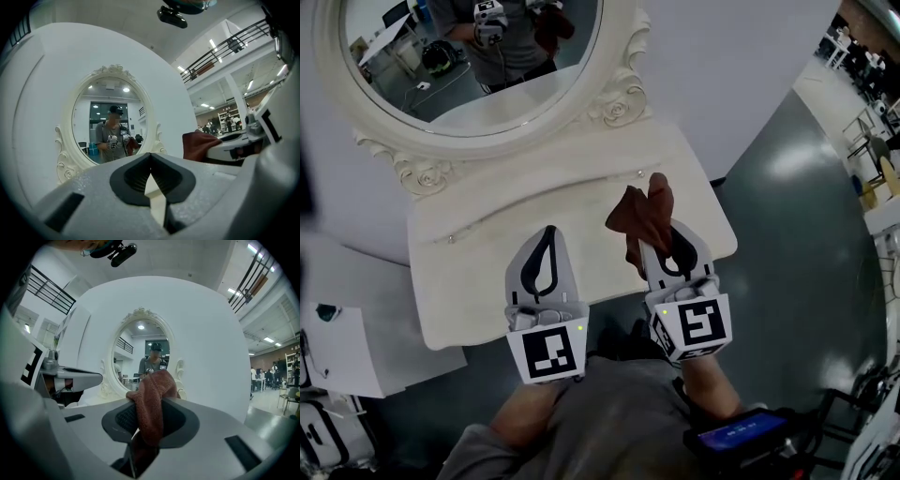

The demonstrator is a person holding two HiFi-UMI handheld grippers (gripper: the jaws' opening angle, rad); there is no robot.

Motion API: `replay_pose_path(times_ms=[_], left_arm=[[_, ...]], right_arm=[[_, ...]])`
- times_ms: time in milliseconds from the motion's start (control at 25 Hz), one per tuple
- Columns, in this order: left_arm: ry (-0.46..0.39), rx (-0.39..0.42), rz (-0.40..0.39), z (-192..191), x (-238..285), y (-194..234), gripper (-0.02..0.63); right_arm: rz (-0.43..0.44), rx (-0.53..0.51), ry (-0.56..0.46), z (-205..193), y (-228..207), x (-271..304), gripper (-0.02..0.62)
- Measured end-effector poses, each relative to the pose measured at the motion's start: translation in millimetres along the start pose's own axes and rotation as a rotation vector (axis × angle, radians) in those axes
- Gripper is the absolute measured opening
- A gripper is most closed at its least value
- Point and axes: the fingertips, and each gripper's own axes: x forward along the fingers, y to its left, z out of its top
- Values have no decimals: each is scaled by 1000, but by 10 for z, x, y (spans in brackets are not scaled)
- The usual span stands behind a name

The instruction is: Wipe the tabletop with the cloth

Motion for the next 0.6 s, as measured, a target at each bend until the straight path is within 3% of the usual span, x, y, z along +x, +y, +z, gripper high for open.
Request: replay_pose_path(times_ms=[280,600], left_arm=[[-25,1,52,103,138,153,14],[26,-14,117,-157,525,278,14]], right_arm=[[64,-34,-38,199,32,257,83],[158,-34,8,22,-35,862,83]])
